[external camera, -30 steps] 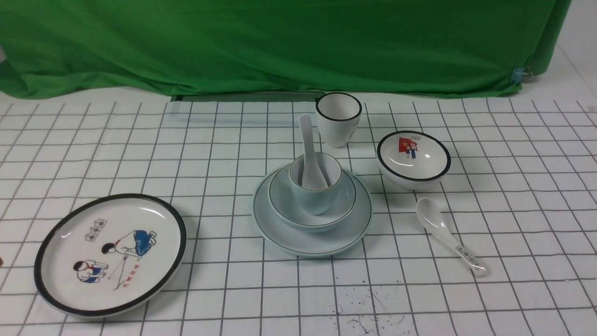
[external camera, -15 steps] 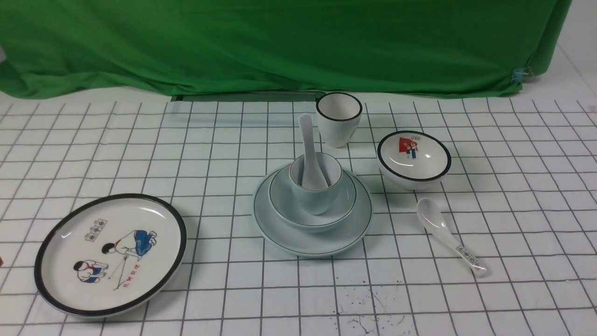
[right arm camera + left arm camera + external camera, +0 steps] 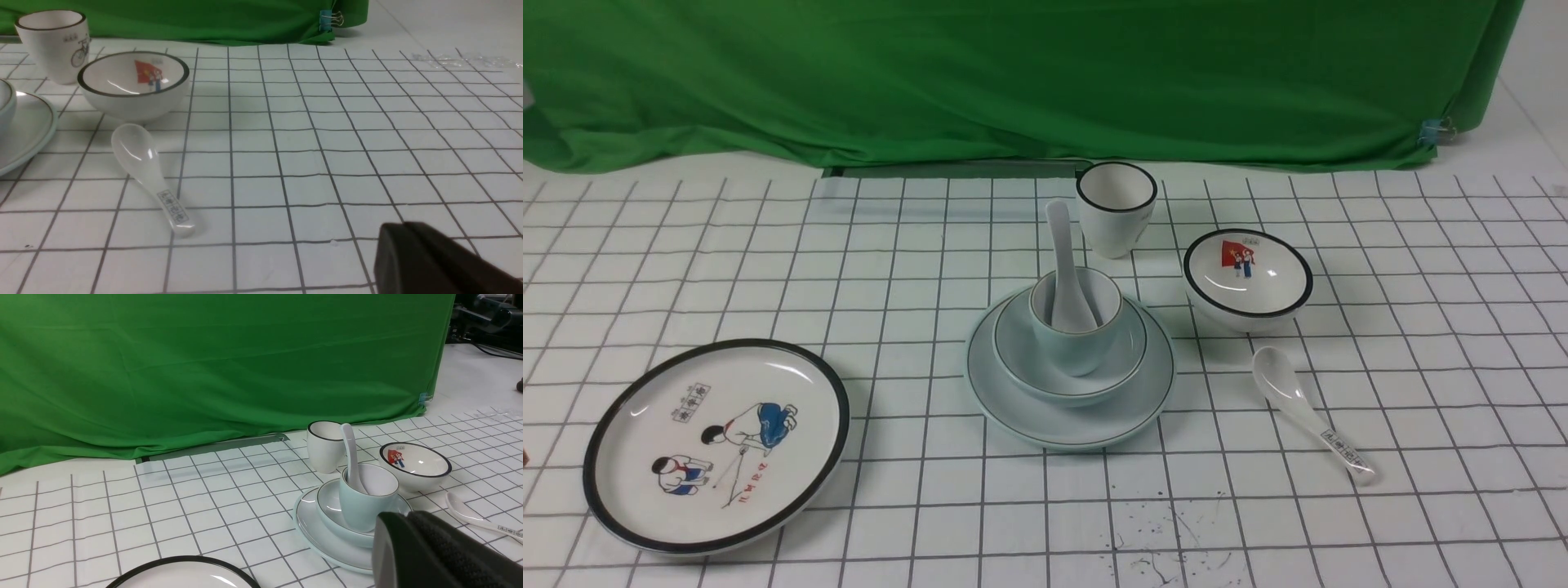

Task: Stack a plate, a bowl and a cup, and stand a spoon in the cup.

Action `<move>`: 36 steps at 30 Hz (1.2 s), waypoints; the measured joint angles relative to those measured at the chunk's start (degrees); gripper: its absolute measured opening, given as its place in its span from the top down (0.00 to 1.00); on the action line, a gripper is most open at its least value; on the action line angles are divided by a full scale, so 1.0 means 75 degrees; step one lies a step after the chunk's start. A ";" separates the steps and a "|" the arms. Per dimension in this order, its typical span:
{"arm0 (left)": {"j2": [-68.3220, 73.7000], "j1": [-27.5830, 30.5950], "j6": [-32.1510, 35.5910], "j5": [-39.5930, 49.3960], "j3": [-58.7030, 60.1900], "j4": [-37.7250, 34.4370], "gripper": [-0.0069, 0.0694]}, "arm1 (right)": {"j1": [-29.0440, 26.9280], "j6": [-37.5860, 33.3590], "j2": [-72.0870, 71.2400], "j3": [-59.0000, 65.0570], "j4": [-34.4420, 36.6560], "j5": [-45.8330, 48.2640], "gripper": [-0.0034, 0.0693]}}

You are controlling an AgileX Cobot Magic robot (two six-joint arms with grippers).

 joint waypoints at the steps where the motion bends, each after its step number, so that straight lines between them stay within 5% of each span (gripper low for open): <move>1: 0.0000 0.0000 0.0000 0.0000 0.0000 0.0000 0.95 | 0.0000 0.0000 0.0000 0.0000 0.0000 0.0000 0.91; 15: 0.0000 0.0035 0.0007 -0.0742 0.0385 0.0315 0.95 | 0.0000 0.0000 0.0000 0.0000 0.0000 0.0000 0.88; 23: -0.0139 0.1769 0.1101 -0.3306 0.2492 -0.0241 0.95 | 0.0000 0.0000 0.0000 0.0000 0.0000 0.0000 0.86; 36: -0.0674 0.3218 0.0823 -0.1977 0.3420 -0.0561 0.95 | 0.0000 0.0000 0.0000 0.0000 0.0000 0.0015 0.82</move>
